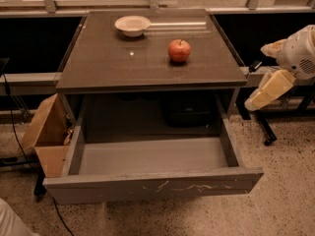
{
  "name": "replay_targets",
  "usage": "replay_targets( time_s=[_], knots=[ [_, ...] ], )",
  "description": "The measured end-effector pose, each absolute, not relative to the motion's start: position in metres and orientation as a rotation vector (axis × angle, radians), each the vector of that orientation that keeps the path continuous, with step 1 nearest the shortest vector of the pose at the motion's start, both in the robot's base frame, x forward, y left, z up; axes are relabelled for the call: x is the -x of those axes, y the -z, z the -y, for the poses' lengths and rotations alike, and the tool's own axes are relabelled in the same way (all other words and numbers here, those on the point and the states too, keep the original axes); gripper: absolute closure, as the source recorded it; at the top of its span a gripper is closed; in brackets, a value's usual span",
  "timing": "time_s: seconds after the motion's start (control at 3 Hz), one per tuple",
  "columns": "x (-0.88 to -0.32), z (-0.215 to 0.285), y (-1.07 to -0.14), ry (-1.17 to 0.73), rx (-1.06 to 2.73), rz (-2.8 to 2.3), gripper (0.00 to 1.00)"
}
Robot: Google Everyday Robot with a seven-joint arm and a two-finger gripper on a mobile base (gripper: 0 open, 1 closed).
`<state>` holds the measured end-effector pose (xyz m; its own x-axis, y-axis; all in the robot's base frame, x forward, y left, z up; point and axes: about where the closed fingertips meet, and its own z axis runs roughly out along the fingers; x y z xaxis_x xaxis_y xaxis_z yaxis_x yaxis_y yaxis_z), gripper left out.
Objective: Place apple into top drawer
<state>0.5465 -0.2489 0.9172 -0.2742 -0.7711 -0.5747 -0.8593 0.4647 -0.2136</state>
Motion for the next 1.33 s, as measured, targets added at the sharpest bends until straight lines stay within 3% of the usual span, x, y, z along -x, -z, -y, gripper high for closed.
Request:
replay_targets(
  time_s=[1.33],
  knots=[
    [-0.743, 0.214, -0.889, -0.337, 1.000, -1.933, 0.00]
  ],
)
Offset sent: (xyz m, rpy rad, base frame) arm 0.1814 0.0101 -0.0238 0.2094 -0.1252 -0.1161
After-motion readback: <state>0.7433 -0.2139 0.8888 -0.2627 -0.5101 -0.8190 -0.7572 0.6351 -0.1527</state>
